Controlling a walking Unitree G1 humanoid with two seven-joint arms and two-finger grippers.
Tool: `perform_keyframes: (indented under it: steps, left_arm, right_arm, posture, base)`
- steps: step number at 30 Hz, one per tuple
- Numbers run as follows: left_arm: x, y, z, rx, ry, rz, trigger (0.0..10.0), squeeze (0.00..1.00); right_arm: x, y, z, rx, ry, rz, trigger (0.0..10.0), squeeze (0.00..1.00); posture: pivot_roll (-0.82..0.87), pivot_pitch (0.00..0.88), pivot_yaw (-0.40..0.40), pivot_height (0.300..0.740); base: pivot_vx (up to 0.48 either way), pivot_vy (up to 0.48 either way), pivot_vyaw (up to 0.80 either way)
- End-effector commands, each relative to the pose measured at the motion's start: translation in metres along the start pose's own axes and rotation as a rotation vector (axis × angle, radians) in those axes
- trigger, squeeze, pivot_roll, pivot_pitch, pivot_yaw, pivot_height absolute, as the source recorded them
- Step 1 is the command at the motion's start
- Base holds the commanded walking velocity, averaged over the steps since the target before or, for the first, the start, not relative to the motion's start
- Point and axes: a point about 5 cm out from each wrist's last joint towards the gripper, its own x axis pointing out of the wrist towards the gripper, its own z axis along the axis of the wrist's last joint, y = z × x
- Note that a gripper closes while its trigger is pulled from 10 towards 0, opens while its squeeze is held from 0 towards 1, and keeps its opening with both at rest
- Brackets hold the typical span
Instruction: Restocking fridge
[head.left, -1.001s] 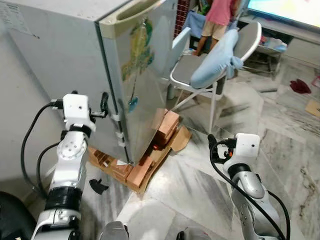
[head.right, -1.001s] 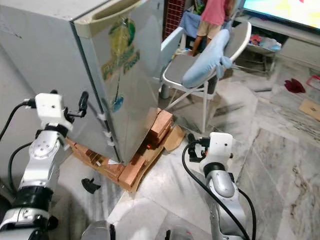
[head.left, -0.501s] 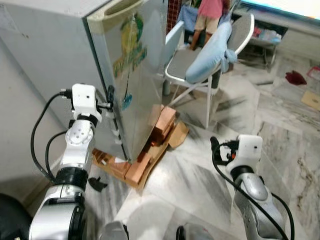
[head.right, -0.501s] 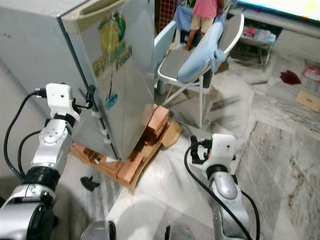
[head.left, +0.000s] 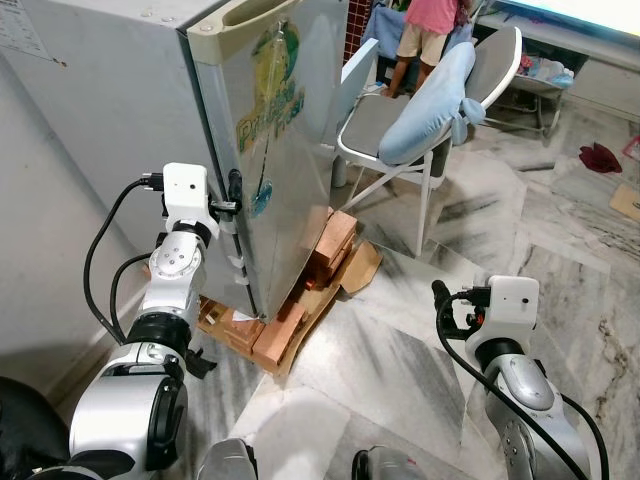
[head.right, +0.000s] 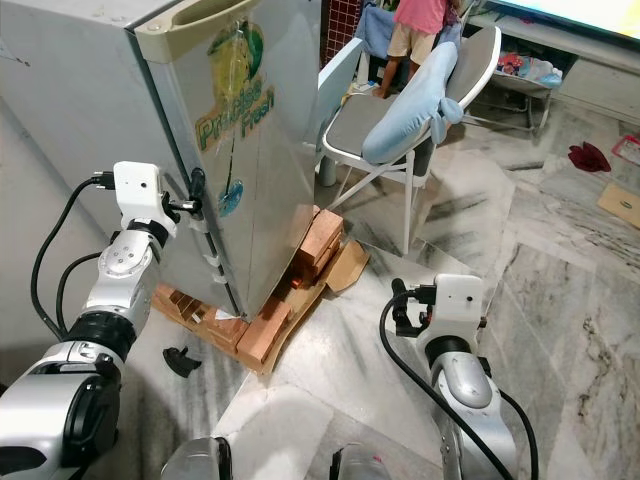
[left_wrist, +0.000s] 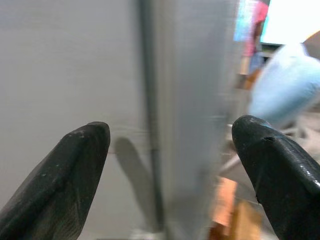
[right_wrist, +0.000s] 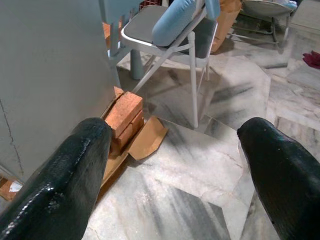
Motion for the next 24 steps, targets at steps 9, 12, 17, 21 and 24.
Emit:
perform_keyframes:
  steps: [9,12,17,21,24]
  left_arm:
    - [0.007,-0.082,0.002,0.018,0.031,-0.402,10.0,0.00]
    - [0.003,-0.123,0.010,0.021,0.003,-0.578,10.0,0.00]
    - [-0.028,-0.230,0.051,-0.104,-0.137,-1.001,10.0,0.00]
    - [-0.060,-0.276,0.079,-0.131,-0.269,-1.215,10.0,0.00]
    - [-0.067,-0.282,0.084,-0.106,-0.314,-1.258,10.0,0.00]
  right_arm:
    - [-0.002,-0.004,0.001,-0.010,0.008,-0.015,10.0,0.00]
    - [-0.001,-0.003,0.001,-0.010,0.007,-0.015,10.0,0.00]
    - [0.000,-0.001,0.001,-0.006,0.004,-0.019,10.0,0.00]
    - [0.001,0.001,0.000,-0.003,0.005,-0.020,10.0,0.00]
    - [0.002,0.003,-0.001,0.002,0.004,-0.021,10.0,0.00]
  posture:
    - [-0.16,0.106,-0.026,0.740]
    - [-0.16,0.102,-0.021,0.740]
    - [-0.16,0.092,-0.013,0.740]
    - [-0.16,0.085,-0.006,0.740]
    - [-0.15,0.082,-0.001,0.740]
  base:
    - [0.000,0.000,0.00]
    - [0.000,0.000,0.00]
    - [0.000,0.000,0.00]
    - [0.000,0.000,0.00]
    - [0.000,0.000,0.00]
